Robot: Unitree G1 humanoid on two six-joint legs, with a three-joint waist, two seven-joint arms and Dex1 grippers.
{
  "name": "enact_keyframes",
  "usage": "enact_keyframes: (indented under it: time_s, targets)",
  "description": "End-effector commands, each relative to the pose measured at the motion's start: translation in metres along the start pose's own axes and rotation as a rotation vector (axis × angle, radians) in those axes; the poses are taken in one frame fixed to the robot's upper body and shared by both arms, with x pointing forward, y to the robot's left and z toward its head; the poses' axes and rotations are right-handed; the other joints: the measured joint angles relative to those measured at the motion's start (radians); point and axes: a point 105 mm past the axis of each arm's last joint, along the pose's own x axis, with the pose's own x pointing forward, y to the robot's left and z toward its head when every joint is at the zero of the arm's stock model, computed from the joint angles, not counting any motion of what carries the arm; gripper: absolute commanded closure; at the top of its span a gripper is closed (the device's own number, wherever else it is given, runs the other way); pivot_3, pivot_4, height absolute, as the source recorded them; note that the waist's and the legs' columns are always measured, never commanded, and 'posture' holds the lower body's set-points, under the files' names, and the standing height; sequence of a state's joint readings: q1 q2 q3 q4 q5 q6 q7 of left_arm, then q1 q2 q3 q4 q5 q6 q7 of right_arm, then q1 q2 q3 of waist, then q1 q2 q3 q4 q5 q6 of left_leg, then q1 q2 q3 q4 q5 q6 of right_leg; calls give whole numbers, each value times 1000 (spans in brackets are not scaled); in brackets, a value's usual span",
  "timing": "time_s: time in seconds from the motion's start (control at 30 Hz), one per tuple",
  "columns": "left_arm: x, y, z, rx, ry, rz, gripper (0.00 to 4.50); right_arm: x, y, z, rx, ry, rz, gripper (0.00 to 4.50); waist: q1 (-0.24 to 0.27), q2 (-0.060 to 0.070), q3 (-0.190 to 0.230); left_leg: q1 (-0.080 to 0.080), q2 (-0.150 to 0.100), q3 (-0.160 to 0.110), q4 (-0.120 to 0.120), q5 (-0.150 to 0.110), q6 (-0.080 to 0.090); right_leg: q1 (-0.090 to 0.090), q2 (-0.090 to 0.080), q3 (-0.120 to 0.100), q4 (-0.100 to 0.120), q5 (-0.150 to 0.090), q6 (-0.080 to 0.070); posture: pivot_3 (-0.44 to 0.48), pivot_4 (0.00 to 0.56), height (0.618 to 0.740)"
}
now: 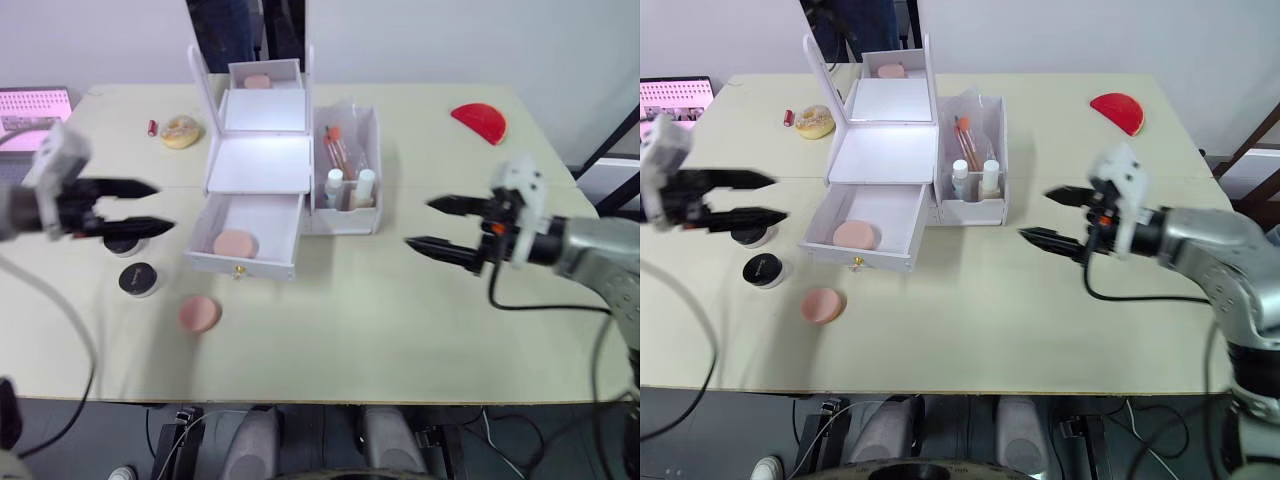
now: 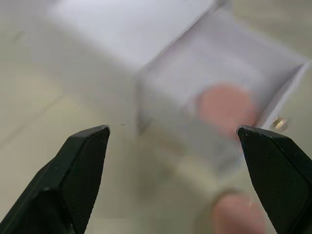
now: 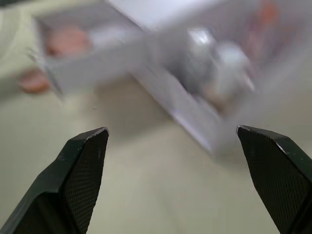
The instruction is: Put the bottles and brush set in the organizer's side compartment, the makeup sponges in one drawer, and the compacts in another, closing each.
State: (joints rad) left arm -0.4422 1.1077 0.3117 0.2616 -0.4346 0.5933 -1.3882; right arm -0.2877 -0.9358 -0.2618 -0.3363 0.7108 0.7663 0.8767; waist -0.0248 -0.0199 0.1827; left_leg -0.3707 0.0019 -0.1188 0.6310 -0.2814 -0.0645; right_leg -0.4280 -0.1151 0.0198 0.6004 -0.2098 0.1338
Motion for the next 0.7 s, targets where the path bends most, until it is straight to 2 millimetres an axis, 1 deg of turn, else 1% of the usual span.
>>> enact_keyframes:
  time_s: [0.03,0.07,0.1,0.17,0.3,0.4,0.43,0.53,0.6,0.7]
  targets:
    - [-45,13,-6,24,-23,183,115,-27,-10,11,-92,-87,-57,0,0,0,0,0,0,0,0,0,0,0,0,0,0,0,0,0,150,739]
    - [-53,14,-14,11,-14,219,115,-34,-12,6,-82,-96,-67,0,2,0,0,1,0,0,0,0,0,1,0,0,-1,0,0,0,150,739]
    - [-63,16,-24,-7,-13,270,115,-42,-16,-2,-69,-89,-86,0,4,0,0,2,0,0,1,0,0,2,0,0,-1,0,0,0,150,739]
    - [-81,19,-41,-39,-17,357,115,-58,-23,-17,-46,-66,-128,0,9,-1,0,2,0,0,2,0,0,4,0,0,-2,-1,-5,0,150,739]
    - [-112,25,-68,-69,-24,527,115,-85,-37,-45,5,-36,-223,0,13,-1,0,5,0,0,2,1,-1,7,-1,0,-1,-1,-7,0,150,739]
    - [-128,26,-82,-84,-23,602,115,-104,-45,-63,12,12,-286,0,9,-1,0,12,0,1,1,1,-1,11,-1,0,-1,-3,-4,0,150,739]
    - [-131,26,-85,-86,-24,616,115,-109,-48,-66,17,11,-306,0,7,-1,0,15,0,1,1,0,-1,14,-1,0,-1,-3,-3,0,150,739]
    - [-135,25,-89,-91,-27,631,115,-118,-51,-71,11,11,-331,0,5,-1,0,16,0,1,1,0,-1,15,-1,0,-1,-3,-4,0,150,739]
    - [-136,25,-91,-91,-22,632,115,-118,-50,-73,16,13,-323,0,5,-1,0,16,0,1,1,0,-1,16,-1,0,-1,-3,-4,0,150,739]
    - [-134,26,-90,-86,-25,627,115,-114,-49,-69,15,-6,-315,0,4,-1,0,16,0,1,1,0,-1,16,-1,0,-2,-3,-4,0,150,739]
